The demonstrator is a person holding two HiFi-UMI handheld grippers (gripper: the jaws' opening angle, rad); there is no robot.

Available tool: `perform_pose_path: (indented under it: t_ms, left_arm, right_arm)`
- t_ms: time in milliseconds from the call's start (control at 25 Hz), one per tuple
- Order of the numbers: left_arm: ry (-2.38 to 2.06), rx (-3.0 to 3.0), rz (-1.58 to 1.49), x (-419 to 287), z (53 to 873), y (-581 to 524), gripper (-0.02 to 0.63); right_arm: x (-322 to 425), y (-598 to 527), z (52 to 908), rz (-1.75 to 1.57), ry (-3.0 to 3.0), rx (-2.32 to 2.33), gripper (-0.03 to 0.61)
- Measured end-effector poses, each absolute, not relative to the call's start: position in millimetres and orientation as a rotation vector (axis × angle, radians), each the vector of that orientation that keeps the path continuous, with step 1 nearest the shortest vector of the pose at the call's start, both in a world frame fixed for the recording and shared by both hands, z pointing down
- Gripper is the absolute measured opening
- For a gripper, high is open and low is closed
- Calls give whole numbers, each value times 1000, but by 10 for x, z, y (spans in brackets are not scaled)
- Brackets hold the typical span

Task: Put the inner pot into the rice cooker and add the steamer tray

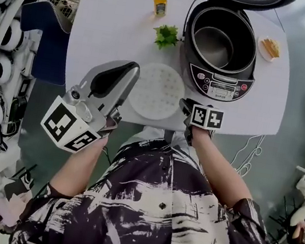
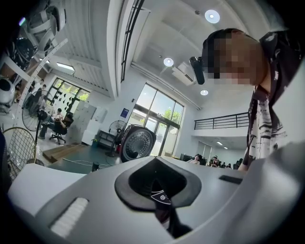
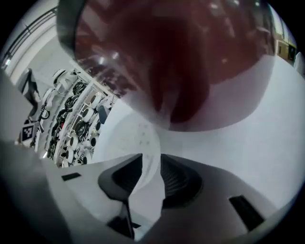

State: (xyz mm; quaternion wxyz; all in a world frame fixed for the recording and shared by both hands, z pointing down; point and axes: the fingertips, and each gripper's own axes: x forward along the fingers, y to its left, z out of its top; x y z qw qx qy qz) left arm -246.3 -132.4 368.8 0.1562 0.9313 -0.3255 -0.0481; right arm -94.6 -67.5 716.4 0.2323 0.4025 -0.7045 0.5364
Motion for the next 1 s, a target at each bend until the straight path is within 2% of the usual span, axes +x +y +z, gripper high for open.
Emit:
perform_pose_path:
  t_ms: [240, 400, 640, 1000]
  left_arm:
    - [-959, 2632, -142, -2639, 3801, -1306, 5]
    - [-982, 2616, -163, -2748, 3809, -1300, 5]
    - [-1005, 2616, -201, -2850, 3759, -1311, 5]
    - [-1052, 2697, -245, -2941, 3458, -1349, 5]
  right_arm:
    - [-1075, -773, 7439, 1449, -1829, 1099, 107]
    - [-1085, -773, 7550, 1457, -1741, 1139, 47]
    - [-1076, -718, 7511, 1481, -1697, 1149, 4]
    - [-1463, -639, 6334, 1478, -2013, 929, 2]
